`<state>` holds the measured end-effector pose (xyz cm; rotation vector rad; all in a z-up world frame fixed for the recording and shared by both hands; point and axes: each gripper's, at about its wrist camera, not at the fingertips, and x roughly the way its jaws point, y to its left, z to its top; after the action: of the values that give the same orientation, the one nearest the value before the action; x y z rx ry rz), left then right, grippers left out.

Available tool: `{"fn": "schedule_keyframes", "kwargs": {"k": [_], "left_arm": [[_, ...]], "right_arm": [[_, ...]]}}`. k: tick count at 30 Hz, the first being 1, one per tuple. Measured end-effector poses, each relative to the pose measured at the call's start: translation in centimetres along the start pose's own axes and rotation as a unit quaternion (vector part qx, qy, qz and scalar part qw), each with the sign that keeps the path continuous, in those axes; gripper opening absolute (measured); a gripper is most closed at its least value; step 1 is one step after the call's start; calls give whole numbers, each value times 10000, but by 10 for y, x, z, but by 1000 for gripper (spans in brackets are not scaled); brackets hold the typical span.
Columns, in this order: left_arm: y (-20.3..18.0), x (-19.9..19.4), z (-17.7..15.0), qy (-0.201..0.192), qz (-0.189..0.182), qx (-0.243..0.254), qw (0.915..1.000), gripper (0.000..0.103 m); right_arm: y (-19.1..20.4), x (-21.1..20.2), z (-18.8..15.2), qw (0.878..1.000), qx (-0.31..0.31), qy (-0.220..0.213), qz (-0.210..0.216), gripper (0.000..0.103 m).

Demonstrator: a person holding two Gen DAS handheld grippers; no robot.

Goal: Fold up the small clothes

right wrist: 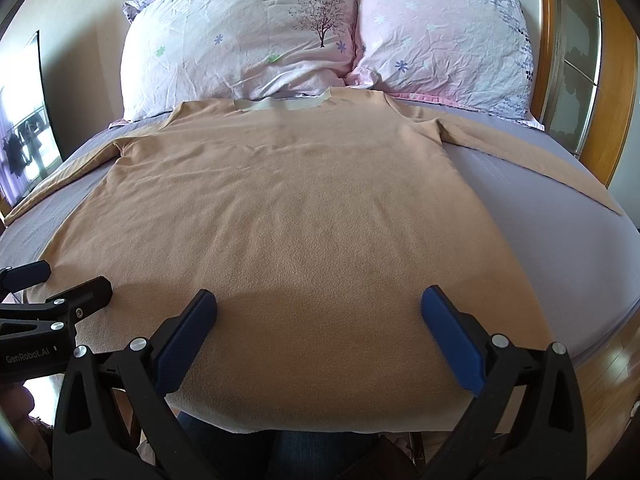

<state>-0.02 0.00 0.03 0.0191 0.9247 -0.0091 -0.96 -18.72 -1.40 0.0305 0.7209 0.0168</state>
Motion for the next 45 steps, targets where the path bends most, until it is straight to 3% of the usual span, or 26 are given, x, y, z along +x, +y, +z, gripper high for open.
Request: {"fn": "schedule_keyframes", "kwargs": {"k": [45], "left_arm": [[0,0,0,-35,4,2,10000,101]], "right_arm": [[-4,-2,0,10000,-6,-68,-8,102]]}}
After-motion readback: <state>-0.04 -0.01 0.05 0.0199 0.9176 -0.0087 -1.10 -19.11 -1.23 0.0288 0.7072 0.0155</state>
